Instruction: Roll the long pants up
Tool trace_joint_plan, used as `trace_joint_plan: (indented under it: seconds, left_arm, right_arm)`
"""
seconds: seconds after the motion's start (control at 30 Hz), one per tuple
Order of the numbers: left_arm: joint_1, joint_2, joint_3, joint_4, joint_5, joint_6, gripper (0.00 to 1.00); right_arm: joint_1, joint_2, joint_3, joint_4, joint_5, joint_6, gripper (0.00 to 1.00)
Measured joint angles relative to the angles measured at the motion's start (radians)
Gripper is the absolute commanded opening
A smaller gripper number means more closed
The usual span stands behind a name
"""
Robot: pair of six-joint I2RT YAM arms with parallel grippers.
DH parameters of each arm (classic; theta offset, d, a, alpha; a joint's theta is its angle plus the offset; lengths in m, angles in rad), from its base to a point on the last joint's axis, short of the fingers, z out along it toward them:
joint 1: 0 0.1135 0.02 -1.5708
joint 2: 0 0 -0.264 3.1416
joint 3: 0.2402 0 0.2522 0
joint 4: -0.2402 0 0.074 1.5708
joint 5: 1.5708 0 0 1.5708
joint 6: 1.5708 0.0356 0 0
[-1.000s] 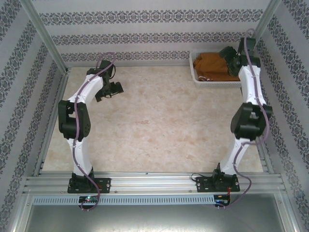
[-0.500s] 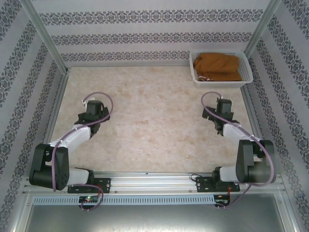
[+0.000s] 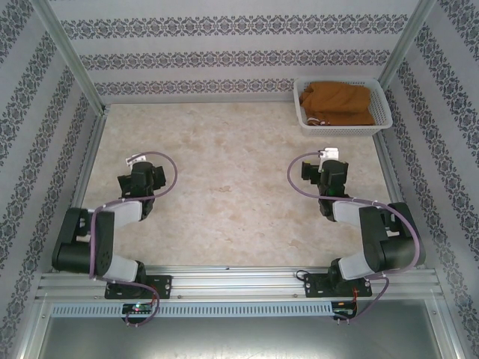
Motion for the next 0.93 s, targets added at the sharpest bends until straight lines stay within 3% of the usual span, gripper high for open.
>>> trace_joint_plan:
  seconds: [0.1, 0.27, 0.47, 0.93]
  left_arm:
    - [-0.002, 0.082, 0.053, 0.022, 0.014, 0.035, 1.00]
    - [-0.004, 0.079, 0.041, 0.081, 0.027, 0.067, 1.00]
    - [-0.014, 0.074, -0.153, 0.369, 0.140, 0.130, 1.00]
    - [0.005, 0.089, -0.120, 0.393, 0.277, 0.153, 1.00]
  right_arm:
    - [-0.014, 0.000, 0.000, 0.026, 0.000, 0.000, 0.98]
    - [-0.052, 0.048, -0.083, 0.200, -0.007, 0.011, 0.98]
    - [-0.043, 0.052, -0.098, 0.223, 0.009, 0.011, 0.98]
    - [-0.046, 0.052, -0.095, 0.227, -0.005, 0.011, 0.98]
